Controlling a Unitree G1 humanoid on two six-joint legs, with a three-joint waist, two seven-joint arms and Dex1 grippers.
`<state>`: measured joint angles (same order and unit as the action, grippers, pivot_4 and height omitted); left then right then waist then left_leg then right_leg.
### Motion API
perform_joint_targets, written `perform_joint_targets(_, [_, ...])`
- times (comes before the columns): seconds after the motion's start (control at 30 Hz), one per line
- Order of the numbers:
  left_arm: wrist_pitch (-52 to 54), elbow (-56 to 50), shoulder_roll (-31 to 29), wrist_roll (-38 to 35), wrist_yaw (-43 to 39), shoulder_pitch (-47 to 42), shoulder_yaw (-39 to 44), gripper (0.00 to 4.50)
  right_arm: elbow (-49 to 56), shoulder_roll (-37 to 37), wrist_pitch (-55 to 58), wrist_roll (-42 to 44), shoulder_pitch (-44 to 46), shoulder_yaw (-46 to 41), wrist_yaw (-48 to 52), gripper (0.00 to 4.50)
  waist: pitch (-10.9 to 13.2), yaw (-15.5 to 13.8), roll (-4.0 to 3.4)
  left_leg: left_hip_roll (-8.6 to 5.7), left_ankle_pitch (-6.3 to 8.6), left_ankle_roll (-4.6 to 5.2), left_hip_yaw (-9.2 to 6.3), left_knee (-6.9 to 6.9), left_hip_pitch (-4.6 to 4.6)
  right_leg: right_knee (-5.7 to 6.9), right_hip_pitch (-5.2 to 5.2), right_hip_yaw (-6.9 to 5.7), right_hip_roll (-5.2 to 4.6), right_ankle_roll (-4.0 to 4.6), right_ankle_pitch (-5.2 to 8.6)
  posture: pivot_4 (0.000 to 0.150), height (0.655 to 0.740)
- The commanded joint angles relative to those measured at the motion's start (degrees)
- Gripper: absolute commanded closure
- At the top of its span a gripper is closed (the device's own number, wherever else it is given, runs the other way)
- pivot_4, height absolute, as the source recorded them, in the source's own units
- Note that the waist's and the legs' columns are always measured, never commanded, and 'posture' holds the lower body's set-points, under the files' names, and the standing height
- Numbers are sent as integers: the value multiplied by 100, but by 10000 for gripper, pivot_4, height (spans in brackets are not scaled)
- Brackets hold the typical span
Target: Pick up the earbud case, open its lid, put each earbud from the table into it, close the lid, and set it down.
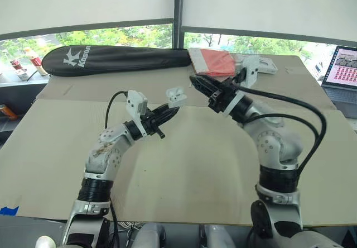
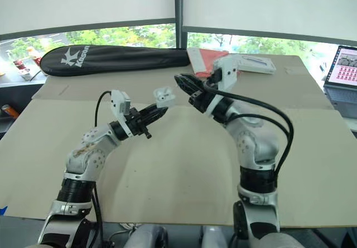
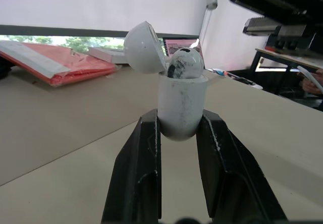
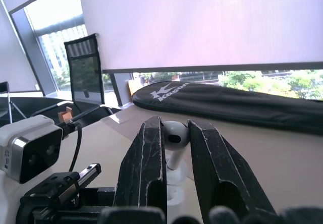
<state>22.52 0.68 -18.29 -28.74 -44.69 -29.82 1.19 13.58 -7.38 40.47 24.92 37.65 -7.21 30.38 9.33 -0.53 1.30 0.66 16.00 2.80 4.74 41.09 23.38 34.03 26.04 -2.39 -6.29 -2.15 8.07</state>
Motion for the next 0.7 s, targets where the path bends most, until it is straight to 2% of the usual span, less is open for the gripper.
perform_joint_targets(0.03, [33, -207, -24, -89, -123, -213, -20, 40018, 204, -4, -316, -37, 18, 113, -213, 41770, 0, 26, 0, 1, 0, 0, 0, -1, 0, 1, 1, 0, 2, 0, 0, 1500, 7400])
perform_joint_targets(0.27, [10, -112, -15, -63, -232, -350, -33, 40018, 133, -231, -583, -194, -87, 398, -274, 41770, 0, 123, 0, 10, 5, 11, -6, -11, -23, 3, 1, 3, 14, 6, 1, 1500, 7400])
perform_joint_targets(0.7, [-144, -119, 77, 47, -205, -312, -72, 40018, 308, -704, -674, -280, -331, 828, -143, 41770, 0, 122, 0, 12, 7, 15, -5, -12, -20, 3, 2, 7, 17, 9, 0, 1500, 7400])
